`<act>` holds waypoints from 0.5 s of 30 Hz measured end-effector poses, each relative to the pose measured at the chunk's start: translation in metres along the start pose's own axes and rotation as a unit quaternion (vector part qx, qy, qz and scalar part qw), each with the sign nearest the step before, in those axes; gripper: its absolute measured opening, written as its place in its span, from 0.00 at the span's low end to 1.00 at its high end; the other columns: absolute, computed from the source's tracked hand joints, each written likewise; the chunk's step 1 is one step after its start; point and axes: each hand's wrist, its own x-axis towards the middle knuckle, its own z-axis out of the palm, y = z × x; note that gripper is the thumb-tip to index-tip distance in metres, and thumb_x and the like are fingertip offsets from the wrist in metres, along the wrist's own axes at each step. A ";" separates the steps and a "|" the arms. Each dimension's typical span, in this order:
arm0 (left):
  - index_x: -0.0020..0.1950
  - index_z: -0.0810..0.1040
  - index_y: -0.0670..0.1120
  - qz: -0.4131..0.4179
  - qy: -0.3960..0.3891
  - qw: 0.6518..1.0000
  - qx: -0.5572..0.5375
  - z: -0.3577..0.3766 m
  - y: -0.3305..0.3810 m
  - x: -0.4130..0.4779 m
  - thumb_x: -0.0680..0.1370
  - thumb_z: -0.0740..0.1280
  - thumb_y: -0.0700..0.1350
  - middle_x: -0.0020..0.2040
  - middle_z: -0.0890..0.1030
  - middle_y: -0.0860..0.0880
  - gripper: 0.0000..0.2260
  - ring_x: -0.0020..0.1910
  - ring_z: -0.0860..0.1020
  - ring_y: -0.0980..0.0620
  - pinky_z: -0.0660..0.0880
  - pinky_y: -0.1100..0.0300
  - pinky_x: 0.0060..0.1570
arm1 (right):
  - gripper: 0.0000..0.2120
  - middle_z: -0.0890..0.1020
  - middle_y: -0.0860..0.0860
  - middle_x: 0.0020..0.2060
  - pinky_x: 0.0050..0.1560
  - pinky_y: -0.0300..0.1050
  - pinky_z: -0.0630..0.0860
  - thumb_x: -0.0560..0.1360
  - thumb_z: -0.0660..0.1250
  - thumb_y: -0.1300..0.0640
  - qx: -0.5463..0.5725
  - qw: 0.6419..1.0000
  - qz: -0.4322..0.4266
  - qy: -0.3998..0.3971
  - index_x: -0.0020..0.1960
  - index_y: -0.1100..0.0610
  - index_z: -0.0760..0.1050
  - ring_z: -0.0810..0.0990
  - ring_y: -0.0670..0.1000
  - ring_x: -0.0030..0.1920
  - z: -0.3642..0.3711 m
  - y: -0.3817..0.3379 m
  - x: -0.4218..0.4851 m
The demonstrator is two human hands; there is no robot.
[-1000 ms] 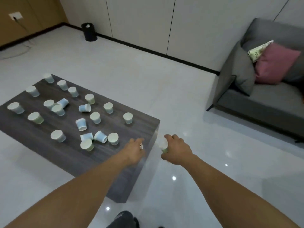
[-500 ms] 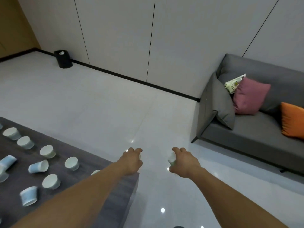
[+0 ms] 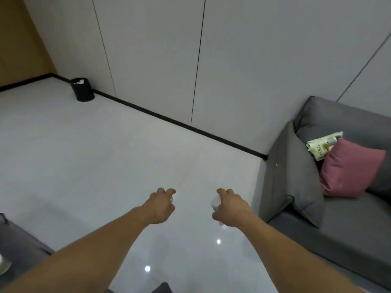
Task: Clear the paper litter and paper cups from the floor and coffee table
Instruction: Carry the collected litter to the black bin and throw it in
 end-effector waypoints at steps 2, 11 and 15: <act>0.77 0.56 0.49 -0.015 -0.003 1.000 -0.012 -0.016 -0.015 0.030 0.81 0.57 0.46 0.69 0.63 0.42 0.24 0.66 0.67 0.42 0.66 0.50 0.67 | 0.39 0.68 0.52 0.65 0.56 0.48 0.73 0.70 0.69 0.46 -0.017 1.000 -0.021 -0.009 0.76 0.51 0.56 0.72 0.55 0.62 -0.014 -0.012 0.045; 0.77 0.55 0.50 -0.103 0.004 0.992 -0.068 -0.124 -0.137 0.190 0.81 0.56 0.46 0.68 0.64 0.43 0.24 0.66 0.67 0.43 0.67 0.50 0.66 | 0.38 0.69 0.52 0.63 0.55 0.49 0.73 0.69 0.69 0.44 -0.072 0.990 -0.104 -0.062 0.74 0.50 0.57 0.72 0.55 0.61 -0.057 -0.135 0.282; 0.77 0.55 0.49 -0.134 0.016 0.989 -0.066 -0.205 -0.198 0.243 0.80 0.55 0.45 0.68 0.64 0.43 0.25 0.65 0.67 0.43 0.68 0.51 0.66 | 0.39 0.68 0.51 0.65 0.57 0.49 0.73 0.69 0.69 0.44 -0.068 0.987 -0.124 -0.080 0.75 0.50 0.56 0.72 0.55 0.62 -0.084 -0.211 0.374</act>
